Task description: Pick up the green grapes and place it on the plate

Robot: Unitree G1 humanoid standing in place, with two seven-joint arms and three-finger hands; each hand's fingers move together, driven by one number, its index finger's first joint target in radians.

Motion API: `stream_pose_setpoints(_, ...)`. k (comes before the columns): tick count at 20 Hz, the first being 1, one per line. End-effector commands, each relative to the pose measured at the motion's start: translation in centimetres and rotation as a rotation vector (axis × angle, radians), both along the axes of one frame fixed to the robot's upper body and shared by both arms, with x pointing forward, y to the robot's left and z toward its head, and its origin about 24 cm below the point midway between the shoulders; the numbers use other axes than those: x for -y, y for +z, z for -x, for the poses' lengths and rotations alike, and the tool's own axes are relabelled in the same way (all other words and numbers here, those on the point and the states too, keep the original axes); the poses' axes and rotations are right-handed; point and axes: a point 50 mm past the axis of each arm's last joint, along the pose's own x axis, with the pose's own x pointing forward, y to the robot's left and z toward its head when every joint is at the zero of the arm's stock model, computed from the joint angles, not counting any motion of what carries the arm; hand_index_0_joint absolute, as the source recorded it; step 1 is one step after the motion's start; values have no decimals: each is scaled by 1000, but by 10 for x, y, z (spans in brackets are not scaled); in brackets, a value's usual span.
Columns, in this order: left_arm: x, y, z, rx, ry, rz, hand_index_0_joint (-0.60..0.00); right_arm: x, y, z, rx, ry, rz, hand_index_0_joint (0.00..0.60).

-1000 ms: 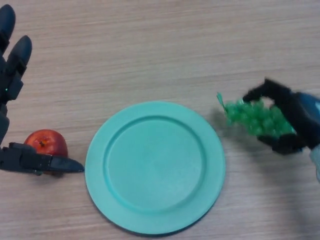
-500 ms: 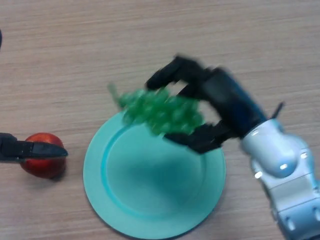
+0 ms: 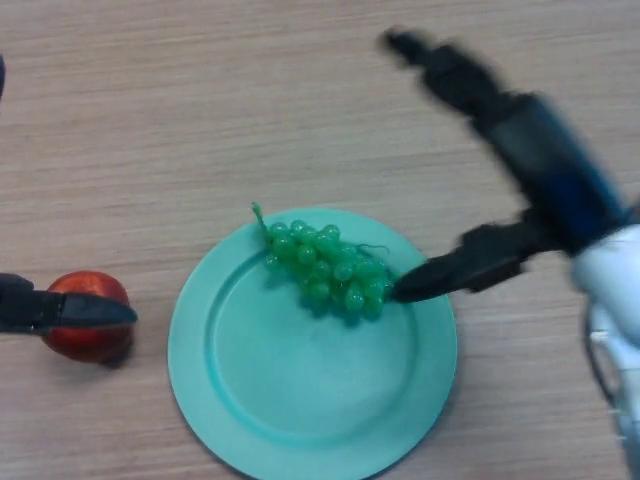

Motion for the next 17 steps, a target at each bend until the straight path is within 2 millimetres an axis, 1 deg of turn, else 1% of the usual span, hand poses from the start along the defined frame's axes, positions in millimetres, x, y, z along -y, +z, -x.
stream_pose_setpoints(1, -1, 27, 17, 184, 25, -69, 0, 9, 24, 22, 143, 53, -102, 0)
stream_pose_setpoints(4, 2, 25, 20, 183, 14, -78, 0, 19, 20, 48, 127, 88, -225, 0)
stream_pose_setpoints(6, 3, 25, 20, 186, 24, -88, 0, 17, 18, 53, 186, 66, -196, 0)
stream_pose_setpoints(8, 8, 28, 22, 182, 24, -101, 0, 15, 19, 59, 200, 62, -201, 0)
stream_pose_setpoints(12, 21, 31, 26, 132, -42, -111, 0, 10, 21, 64, 180, 93, -240, 0)
stream_pose_setpoints(14, 26, 36, 29, 124, -67, -118, 0, 8, 23, 67, 168, 104, -236, 0)
stream_pose_setpoints(17, 29, 35, 30, 119, -72, -129, 0, 10, 28, 70, 165, 122, -249, 0)
